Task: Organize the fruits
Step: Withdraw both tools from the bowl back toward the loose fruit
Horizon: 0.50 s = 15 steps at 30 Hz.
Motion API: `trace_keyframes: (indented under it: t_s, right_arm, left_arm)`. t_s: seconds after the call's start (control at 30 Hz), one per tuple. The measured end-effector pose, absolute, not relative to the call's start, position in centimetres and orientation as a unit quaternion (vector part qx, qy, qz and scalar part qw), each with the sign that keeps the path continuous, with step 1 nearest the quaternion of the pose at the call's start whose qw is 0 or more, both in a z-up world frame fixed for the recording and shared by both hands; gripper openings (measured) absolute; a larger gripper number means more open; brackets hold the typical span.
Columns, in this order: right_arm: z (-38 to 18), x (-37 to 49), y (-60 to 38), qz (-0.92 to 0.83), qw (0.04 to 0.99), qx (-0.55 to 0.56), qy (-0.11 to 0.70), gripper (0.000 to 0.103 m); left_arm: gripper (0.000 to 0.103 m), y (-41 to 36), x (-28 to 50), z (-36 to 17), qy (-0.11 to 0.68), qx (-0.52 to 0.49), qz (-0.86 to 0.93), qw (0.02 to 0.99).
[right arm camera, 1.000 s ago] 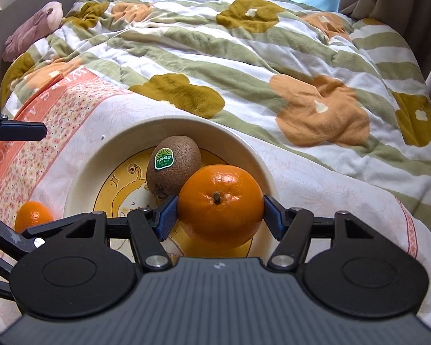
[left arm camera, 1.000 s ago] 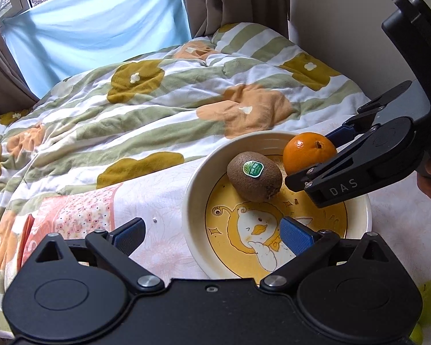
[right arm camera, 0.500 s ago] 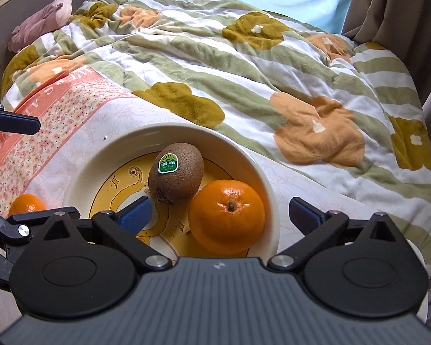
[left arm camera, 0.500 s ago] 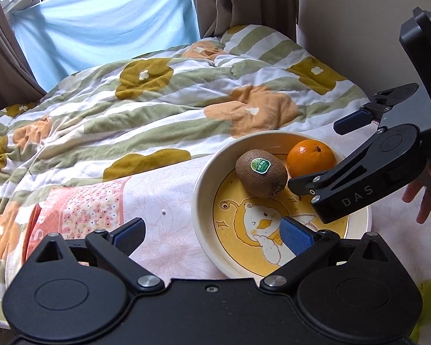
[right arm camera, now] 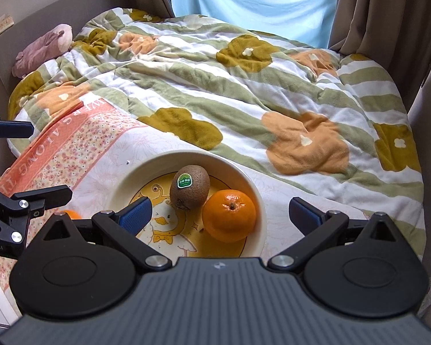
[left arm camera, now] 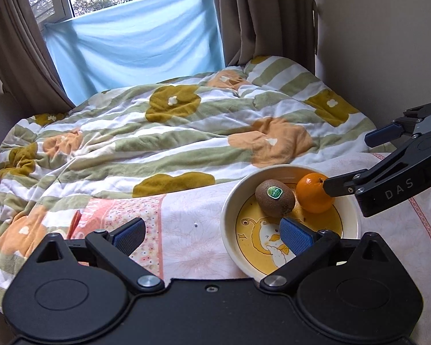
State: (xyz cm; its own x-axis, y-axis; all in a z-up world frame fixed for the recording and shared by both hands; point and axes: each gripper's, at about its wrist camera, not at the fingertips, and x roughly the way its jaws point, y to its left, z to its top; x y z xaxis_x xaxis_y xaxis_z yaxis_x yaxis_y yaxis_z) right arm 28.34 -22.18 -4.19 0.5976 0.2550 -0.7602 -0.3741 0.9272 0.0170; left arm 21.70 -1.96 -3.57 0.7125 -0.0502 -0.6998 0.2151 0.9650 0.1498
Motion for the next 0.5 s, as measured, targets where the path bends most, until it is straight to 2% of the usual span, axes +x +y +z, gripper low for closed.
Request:
trace_keyframes:
  t_s: [0.5]
  right_arm:
    - [0.1, 18.8, -21.2, 0.100, 0.914, 0.002, 0.393, 0.103]
  left_arm:
    - [0.100, 2.1, 15.6, -1.2, 0.361, 0.079, -0.066, 0.927]
